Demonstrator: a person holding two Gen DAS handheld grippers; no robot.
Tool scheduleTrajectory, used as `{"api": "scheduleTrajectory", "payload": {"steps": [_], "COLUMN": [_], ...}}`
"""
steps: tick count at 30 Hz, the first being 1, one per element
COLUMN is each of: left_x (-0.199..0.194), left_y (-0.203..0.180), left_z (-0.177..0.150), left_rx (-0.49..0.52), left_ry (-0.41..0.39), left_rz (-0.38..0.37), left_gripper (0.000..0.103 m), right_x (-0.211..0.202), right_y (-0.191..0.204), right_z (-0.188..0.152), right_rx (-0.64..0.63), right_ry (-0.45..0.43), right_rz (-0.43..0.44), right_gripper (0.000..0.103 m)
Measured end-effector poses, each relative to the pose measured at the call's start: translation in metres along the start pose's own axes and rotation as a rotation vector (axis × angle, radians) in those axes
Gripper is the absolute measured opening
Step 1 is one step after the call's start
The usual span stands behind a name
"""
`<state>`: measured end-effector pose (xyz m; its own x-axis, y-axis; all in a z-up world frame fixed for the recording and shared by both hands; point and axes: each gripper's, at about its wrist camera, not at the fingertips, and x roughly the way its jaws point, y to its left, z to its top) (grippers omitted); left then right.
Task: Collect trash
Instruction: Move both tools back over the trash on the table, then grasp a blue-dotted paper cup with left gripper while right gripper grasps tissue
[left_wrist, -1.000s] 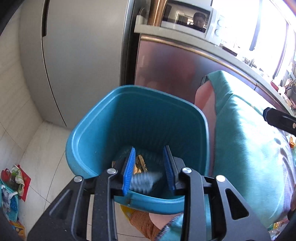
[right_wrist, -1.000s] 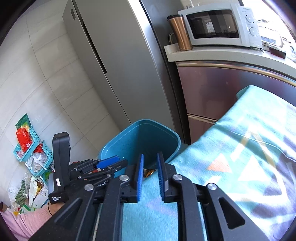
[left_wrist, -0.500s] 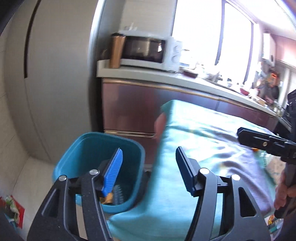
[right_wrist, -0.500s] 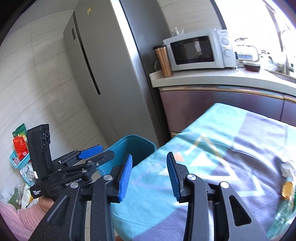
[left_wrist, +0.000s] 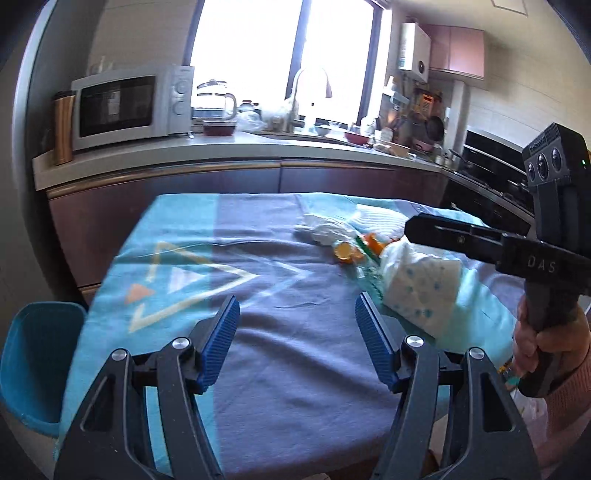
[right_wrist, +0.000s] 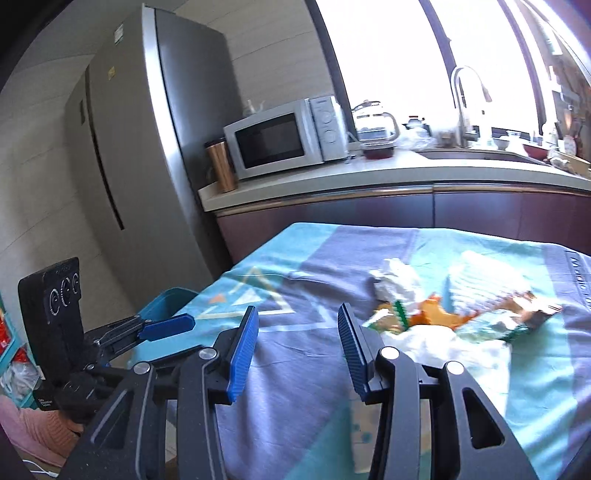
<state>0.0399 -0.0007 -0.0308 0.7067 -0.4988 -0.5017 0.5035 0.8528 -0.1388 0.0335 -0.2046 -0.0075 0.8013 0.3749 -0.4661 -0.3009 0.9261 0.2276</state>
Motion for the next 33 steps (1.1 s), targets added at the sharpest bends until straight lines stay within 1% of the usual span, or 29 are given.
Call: {"api": "scheduleTrajectory", "payload": {"steps": [4,6,9,10,13,17,19,21,24,26,27,28,29,31,33], "left_x": [0.018,0.029,0.044,0.05,0.064,0.078,0.084,0.091,0.098,0.1,0.099,0.097,0.096,0.093,0.088], "left_y": [-0.04,-0.054,-0.079,-0.082,-0.096,-0.107,-0.112,-0.113,-0.109,-0.101,-0.097,-0.092,-0.088,-0.079,-0.072], "left_z": [-0.006,-0.008,-0.014,-0.014,-0.016,-0.016,-0.017,-0.017,-0.017,-0.017,-0.017,-0.017,-0.018,-0.019,-0.02], "left_rx": [0.061,0.09,0.126,0.133,0.152,0.16,0.17,0.167,0.141,0.115,0.101,0.089,0.079,0.057,0.052], "left_ry": [0.047,0.071,0.115,0.128,0.164,0.196,0.211,0.232,0.26,0.268,0.267,0.265,0.266,0.266,0.255], "left_rz": [-0.098,-0.132,-0.171,-0.179,-0.173,-0.17,-0.151,-0.136,-0.113,-0.104,-0.094,-0.084,-0.08,-0.071,-0.06], "left_gripper": [0.068,0.068,0.069,0.069,0.069,0.069,0.069,0.066,0.056,0.044,0.04,0.029,0.023,0.018,0.013], "right_x": [-0.012,-0.015,-0.014,-0.012,-0.006,0.0,0.001,0.001,0.001,0.001,0.001,0.001,0.0,0.001,0.002], "right_y": [-0.033,-0.047,-0.062,-0.064,-0.068,-0.071,-0.073,-0.074,-0.073,-0.073,-0.072,-0.072,-0.072,-0.073,-0.073], "right_z": [-0.002,-0.004,-0.009,-0.01,-0.011,-0.012,-0.013,-0.013,-0.014,-0.014,-0.014,-0.015,-0.015,-0.016,-0.017], "right_rx": [0.04,0.048,0.05,0.046,0.034,0.035,0.041,0.045,0.041,0.035,0.03,0.026,0.024,0.024,0.023], "right_ry": [-0.027,-0.034,-0.021,-0.017,0.003,0.015,0.012,0.009,0.013,0.02,0.024,0.026,0.028,0.033,0.042], "right_rz": [-0.103,-0.147,-0.178,-0.184,-0.182,-0.161,-0.154,-0.149,-0.147,-0.149,-0.15,-0.152,-0.152,-0.151,-0.15], "right_gripper": [0.046,0.051,0.053,0.053,0.057,0.058,0.058,0.058,0.055,0.055,0.055,0.055,0.055,0.054,0.05]}}
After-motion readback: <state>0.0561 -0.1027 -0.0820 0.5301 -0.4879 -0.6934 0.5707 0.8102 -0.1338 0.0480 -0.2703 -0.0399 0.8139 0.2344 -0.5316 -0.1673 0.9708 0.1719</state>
